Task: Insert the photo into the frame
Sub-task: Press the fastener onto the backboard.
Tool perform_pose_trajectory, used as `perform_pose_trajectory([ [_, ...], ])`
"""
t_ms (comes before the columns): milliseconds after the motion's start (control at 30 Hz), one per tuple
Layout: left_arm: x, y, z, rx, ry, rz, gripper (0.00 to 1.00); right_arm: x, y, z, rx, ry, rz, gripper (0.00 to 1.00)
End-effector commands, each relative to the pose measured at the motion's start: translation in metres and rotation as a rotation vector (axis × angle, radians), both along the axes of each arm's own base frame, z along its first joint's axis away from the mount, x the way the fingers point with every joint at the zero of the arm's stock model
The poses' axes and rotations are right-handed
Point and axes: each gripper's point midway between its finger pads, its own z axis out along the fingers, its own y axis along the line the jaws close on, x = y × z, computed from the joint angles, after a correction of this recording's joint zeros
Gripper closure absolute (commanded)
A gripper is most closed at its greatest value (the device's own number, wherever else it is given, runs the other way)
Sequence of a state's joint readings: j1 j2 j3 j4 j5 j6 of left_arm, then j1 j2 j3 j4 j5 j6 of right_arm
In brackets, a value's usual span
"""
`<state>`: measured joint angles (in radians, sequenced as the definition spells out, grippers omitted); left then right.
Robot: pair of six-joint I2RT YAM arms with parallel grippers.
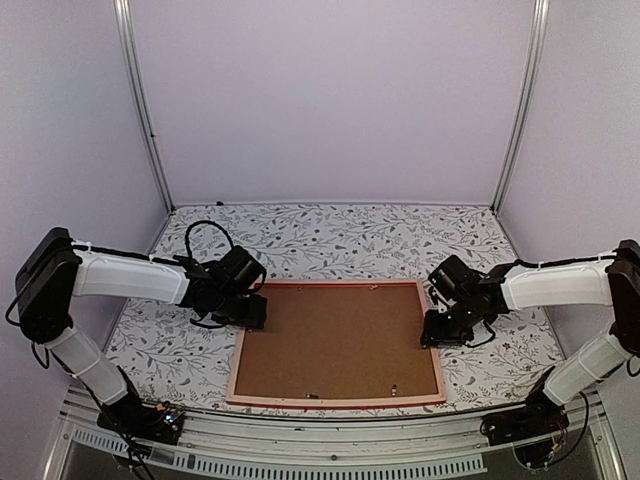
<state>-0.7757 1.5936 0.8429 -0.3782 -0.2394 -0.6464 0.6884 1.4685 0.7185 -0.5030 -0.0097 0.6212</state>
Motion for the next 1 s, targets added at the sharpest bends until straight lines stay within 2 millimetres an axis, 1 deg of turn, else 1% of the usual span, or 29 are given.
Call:
perform_pose_trajectory([
  [0, 0.005, 0.000, 0.001, -0.008, -0.013, -0.002, 0.35, -0.019, -0.025, -0.022, -0.111, 0.072, -0.014, 0.61],
  [33, 0.005, 0.000, 0.002, -0.007, -0.014, -0.004, 0.35, -0.019, -0.025, -0.023, -0.113, 0.074, -0.017, 0.60],
  [167, 0.005, 0.000, 0.001, -0.004, -0.013, -0.006, 0.35, -0.016, -0.023, -0.022, -0.115, 0.071, -0.017, 0.48],
  [233, 0.005, -0.001, 0.000, -0.003, -0.012, -0.006, 0.35, -0.014, -0.022, -0.020, -0.110, 0.066, -0.016, 0.46],
  [433, 0.004, 0.001, -0.003, 0.002, -0.005, -0.007, 0.35, -0.009, -0.014, -0.015, -0.088, 0.057, 0.004, 0.51],
  [467, 0.004, 0.001, -0.003, 0.003, -0.005, -0.009, 0.35, -0.008, -0.013, -0.015, -0.079, 0.057, 0.004, 0.50],
  [533, 0.004, 0.001, -0.003, 0.004, -0.007, -0.008, 0.35, -0.009, -0.004, -0.010, -0.015, 0.062, 0.015, 0.48],
  [633, 0.004, 0.001, -0.004, 0.006, -0.006, -0.010, 0.35, -0.003, 0.003, 0.001, 0.049, 0.036, 0.009, 0.45],
  [767, 0.004, 0.001, -0.006, 0.006, -0.003, -0.012, 0.35, 0.002, 0.004, 0.012, 0.077, 0.010, -0.004, 0.45],
  [967, 0.003, 0.001, -0.006, 0.005, -0.004, -0.016, 0.35, 0.000, -0.002, 0.011, 0.067, 0.015, -0.017, 0.47],
])
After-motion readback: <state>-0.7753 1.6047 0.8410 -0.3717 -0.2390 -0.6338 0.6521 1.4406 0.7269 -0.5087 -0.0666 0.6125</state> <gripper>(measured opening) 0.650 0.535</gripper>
